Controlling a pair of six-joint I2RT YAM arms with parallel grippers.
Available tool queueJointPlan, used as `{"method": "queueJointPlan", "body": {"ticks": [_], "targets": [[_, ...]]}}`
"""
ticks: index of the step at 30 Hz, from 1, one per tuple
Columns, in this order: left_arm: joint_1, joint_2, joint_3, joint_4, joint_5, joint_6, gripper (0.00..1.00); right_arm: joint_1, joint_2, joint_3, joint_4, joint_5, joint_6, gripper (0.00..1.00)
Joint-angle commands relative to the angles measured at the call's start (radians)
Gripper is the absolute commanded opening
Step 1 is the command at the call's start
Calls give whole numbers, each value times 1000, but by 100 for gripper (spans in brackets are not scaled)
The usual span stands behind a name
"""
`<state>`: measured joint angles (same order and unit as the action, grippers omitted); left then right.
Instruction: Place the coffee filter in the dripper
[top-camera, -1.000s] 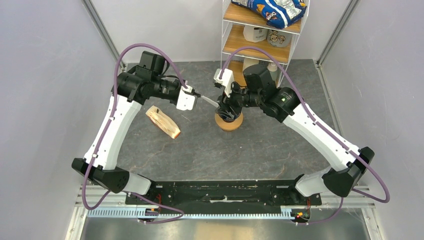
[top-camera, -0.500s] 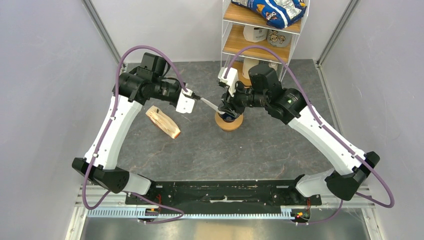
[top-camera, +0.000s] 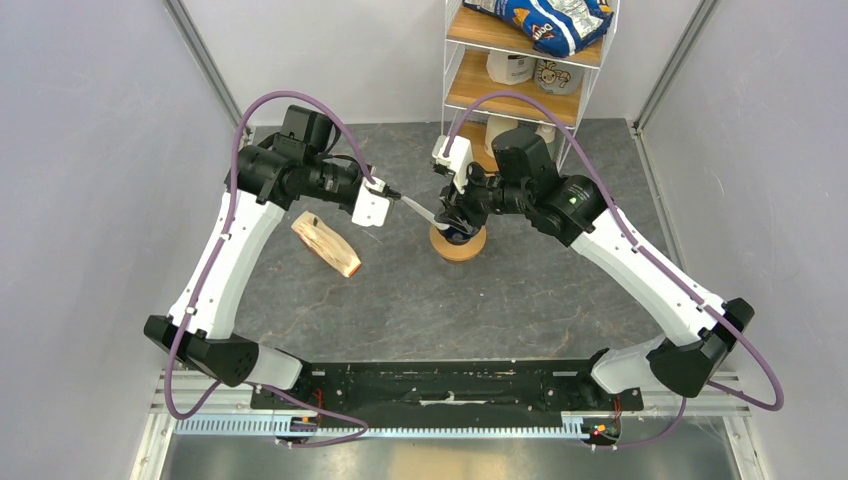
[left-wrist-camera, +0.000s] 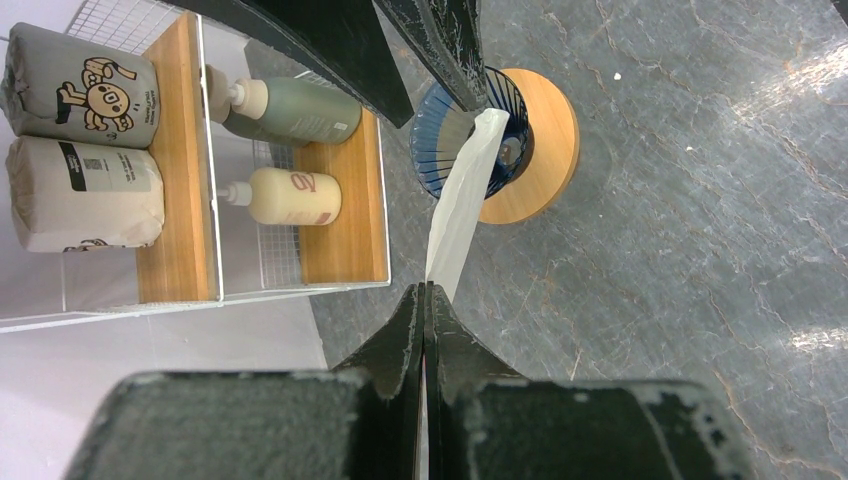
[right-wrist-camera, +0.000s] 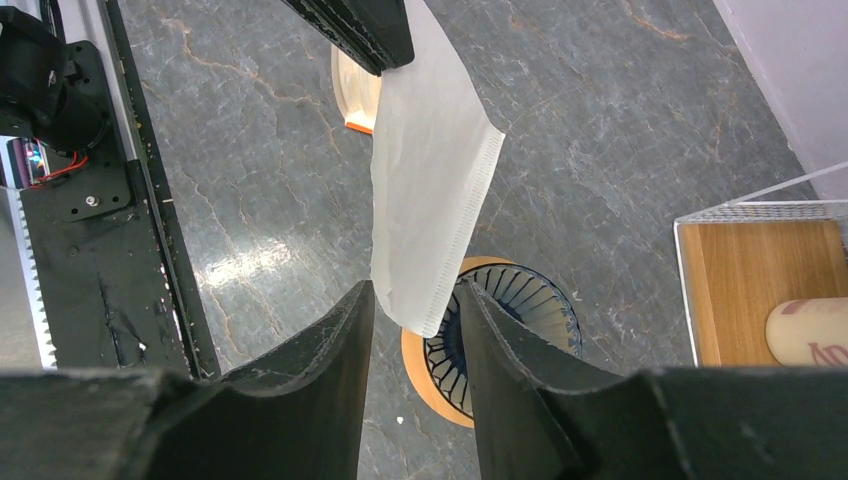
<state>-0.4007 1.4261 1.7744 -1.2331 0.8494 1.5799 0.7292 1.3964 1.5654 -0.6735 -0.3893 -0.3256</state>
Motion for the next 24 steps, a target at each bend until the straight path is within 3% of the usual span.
{"method": "queueJointPlan", "body": {"ticks": [1,24], "targets": [[-3,-12,19,-11,40,15,2,-2,5,5,18,-9,3,44],[-3,-3,25,-7,43,0,2,-2,13,-8,25,-20,1,44]]}}
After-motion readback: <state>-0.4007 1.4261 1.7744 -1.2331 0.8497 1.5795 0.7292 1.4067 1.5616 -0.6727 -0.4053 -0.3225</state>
